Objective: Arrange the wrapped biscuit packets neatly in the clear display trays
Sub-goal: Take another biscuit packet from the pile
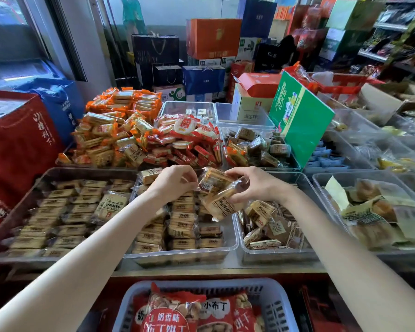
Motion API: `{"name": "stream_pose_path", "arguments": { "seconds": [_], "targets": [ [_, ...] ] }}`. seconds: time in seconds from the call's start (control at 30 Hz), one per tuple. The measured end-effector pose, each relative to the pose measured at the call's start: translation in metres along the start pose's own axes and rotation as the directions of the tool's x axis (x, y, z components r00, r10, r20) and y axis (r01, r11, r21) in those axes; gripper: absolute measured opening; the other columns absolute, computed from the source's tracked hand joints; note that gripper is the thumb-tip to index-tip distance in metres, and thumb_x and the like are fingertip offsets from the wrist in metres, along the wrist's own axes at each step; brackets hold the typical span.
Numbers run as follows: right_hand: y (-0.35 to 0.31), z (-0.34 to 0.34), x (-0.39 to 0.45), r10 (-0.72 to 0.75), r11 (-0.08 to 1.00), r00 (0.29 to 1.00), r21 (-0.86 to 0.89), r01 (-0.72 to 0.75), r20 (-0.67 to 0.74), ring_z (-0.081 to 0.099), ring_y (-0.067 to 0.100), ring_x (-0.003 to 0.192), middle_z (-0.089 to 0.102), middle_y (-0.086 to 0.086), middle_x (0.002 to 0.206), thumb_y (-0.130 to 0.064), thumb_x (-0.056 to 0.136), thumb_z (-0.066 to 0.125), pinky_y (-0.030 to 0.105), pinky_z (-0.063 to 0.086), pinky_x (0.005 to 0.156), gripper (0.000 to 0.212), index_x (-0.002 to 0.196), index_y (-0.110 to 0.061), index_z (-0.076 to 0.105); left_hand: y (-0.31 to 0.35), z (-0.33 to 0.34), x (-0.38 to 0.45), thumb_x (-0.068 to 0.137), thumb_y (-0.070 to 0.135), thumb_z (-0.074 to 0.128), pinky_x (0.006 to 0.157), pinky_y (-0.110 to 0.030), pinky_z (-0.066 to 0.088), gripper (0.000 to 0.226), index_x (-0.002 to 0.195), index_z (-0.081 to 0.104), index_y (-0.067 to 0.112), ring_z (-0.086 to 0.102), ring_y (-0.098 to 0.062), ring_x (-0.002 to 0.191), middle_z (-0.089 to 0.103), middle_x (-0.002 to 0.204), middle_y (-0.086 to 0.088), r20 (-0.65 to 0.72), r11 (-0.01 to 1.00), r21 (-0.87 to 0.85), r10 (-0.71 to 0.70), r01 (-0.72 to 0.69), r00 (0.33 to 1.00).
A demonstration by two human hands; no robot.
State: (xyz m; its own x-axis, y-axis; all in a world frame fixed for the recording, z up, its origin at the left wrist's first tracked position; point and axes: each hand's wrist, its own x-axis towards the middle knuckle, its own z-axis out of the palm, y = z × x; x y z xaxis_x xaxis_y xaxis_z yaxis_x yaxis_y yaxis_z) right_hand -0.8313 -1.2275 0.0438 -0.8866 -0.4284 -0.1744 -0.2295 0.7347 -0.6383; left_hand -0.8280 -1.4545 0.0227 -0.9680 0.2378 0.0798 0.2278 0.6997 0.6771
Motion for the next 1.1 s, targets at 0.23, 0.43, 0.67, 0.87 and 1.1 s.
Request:
{"name": "stream_pose_path", "arguments": {
  "seconds": [0.23, 0.43, 0.67, 0.87, 1.1],
  "targets": [
    [0.001, -0.002, -0.002, 0.008, 0.999, 1.0, 0.038, -0.009, 0.008, 0.057, 0.012, 0.102, 0.058, -0.004, 0.116, -0.026, 0.072, 0.081, 0.026, 0.045, 0.091, 0.071, 0.134, -0.025, 0.048, 0.022, -0.002, 0.008, 0.079, 0.02, 0.074, 0.063, -0.008, 0.045, 0.006, 0.078, 0.069, 0.02, 0.058, 0.001, 0.067, 0.065, 0.076, 0.011, -0.134, 0.975, -0.22, -0.029, -0.001, 0.991],
    [0.0, -0.006, -0.002, -0.001, 0.985, 0.999, 0.173, -0.006, 0.039, 0.063, 0.013, 0.1, 0.066, -0.001, 0.11, -0.021, 0.073, 0.08, 0.028, 0.05, 0.091, 0.067, 0.133, -0.023, 0.05, 0.024, -0.005, 0.008, 0.081, 0.02, 0.072, 0.073, -0.018, 0.051, 0.013, 0.094, 0.067, 0.022, 0.063, 0.005, 0.079, 0.068, 0.088, 0.013, -0.038, 0.959, -0.279, 0.046, -0.055, 0.998],
    [-0.013, -0.016, 0.001, -0.025, 1.0, 0.999, -0.003, 0.025, 0.028, 0.052, 0.003, 0.093, 0.052, -0.017, 0.105, -0.022, 0.075, 0.079, 0.01, 0.038, 0.076, 0.068, 0.135, -0.021, 0.046, 0.035, -0.011, 0.012, 0.073, 0.016, 0.079, 0.072, -0.014, 0.05, 0.018, 0.091, 0.074, 0.016, 0.064, -0.004, 0.073, 0.07, 0.082, 0.005, -0.12, 0.988, -0.152, -0.03, 0.012, 0.992],
    [-0.016, -0.02, 0.001, -0.061, 0.991, 0.998, -0.118, 0.06, -0.009, 0.047, 0.006, 0.099, 0.048, -0.011, 0.116, -0.02, 0.075, 0.078, 0.017, 0.033, 0.082, 0.068, 0.135, -0.021, 0.045, 0.038, -0.012, 0.009, 0.076, 0.018, 0.077, 0.081, -0.024, 0.052, 0.02, 0.095, 0.074, 0.013, 0.065, -0.012, 0.081, 0.071, 0.086, 0.0, -0.122, 0.996, 0.048, 0.08, -0.075, 0.989],
    [-0.009, -0.024, -0.002, -0.067, 0.981, 0.992, 0.175, 0.086, -0.108, 0.059, 0.007, 0.096, 0.053, -0.011, 0.108, -0.011, 0.072, 0.08, 0.017, 0.049, 0.086, 0.066, 0.122, -0.026, 0.04, 0.019, -0.016, 0.011, 0.078, 0.019, 0.075, 0.057, -0.004, 0.038, 0.012, 0.088, 0.068, 0.017, 0.057, -0.001, 0.069, 0.064, 0.078, 0.009, -0.077, 0.998, -0.03, 0.045, -0.047, 0.996]
  ]
}}
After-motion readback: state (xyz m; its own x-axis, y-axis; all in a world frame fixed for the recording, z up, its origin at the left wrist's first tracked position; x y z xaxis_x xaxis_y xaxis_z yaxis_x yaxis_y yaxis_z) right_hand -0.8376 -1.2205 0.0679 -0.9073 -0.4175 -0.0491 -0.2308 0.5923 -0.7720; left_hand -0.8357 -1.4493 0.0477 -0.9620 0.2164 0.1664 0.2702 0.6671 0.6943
